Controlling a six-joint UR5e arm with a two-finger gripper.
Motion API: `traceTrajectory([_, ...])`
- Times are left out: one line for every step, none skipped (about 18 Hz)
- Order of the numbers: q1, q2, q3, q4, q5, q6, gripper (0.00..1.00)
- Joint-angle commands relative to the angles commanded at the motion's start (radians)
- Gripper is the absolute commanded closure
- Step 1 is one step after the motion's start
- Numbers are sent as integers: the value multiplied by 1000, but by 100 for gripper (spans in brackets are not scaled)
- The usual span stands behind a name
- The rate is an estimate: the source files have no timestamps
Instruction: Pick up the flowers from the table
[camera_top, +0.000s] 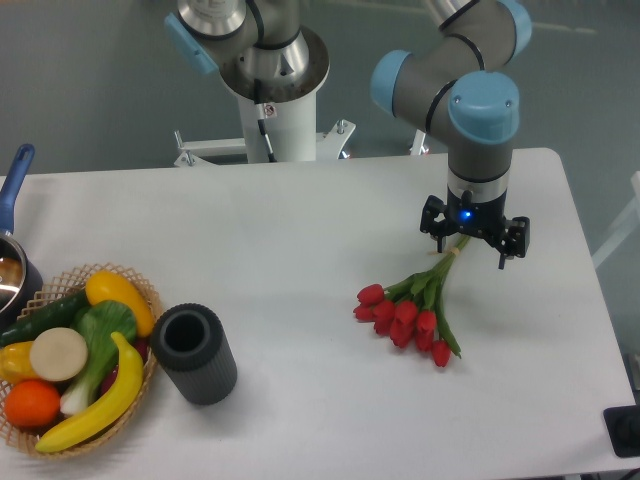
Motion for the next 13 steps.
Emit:
traceTrajectory([0, 0, -2, 0, 0, 0, 0])
traceTrajectory([-2, 0, -2, 0, 2, 0, 0])
traceTrajectory([-2, 0, -2, 0, 2, 0, 0])
traceTrajectory([0, 0, -2, 0, 0, 0, 0])
traceTrajectory([0, -2, -3, 0, 0, 0, 0])
traceTrajectory([0, -2, -5, 0, 0, -2, 0])
traceTrajectory([-2, -2, -6, 0, 0, -2, 0])
traceTrajectory([-2, -5, -9, 2, 0, -3, 0])
traceTrajectory([0, -8, -12, 2, -2, -3, 0])
traceTrajectory([2, -11, -20, 2, -2, -5, 0])
traceTrajectory([2, -9, -29, 2, -2, -5, 0])
traceTrajectory([0, -9, -40, 2, -2, -5, 0])
traceTrajectory([-2, -8, -49, 0, -3, -2, 0])
